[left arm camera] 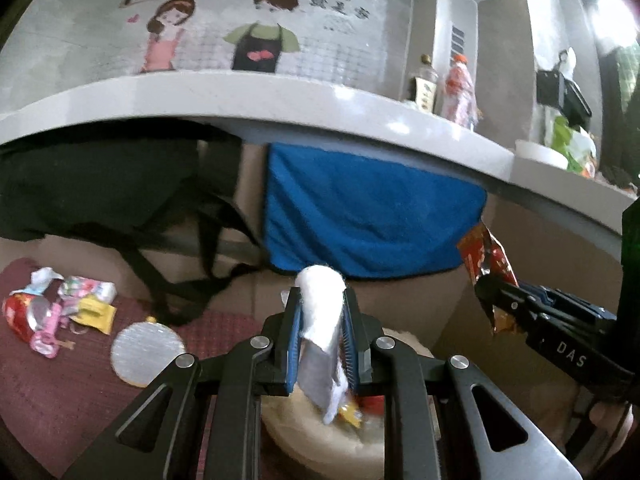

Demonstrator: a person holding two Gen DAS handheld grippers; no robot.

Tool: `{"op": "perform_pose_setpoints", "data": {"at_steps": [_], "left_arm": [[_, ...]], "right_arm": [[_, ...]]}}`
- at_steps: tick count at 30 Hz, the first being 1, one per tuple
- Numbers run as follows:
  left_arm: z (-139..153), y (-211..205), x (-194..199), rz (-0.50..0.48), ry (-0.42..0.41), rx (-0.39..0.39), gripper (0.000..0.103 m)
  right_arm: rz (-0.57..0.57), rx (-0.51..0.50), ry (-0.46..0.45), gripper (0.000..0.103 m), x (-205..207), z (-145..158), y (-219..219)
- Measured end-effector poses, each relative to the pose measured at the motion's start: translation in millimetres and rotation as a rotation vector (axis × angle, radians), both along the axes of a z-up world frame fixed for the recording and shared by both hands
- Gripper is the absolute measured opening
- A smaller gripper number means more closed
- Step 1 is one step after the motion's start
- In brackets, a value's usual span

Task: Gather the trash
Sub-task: 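Carry the tissue with the left gripper while the right gripper carries the wrapper to the bin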

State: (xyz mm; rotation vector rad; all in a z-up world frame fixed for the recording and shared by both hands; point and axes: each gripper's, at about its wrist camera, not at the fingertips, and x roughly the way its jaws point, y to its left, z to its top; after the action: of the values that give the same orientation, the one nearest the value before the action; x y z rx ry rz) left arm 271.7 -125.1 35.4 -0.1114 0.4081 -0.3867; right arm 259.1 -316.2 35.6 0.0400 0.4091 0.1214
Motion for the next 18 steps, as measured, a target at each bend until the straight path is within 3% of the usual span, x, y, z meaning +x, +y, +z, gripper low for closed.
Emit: {"op": "perform_pose_setpoints", "data": {"at_steps": [18], "left_arm": [[-41,-24,60,-0.073,0.148,-0.009,0.019]], "right_arm": [[-0.007,0.048,0.115,0.024,46,-46,-27]]}}
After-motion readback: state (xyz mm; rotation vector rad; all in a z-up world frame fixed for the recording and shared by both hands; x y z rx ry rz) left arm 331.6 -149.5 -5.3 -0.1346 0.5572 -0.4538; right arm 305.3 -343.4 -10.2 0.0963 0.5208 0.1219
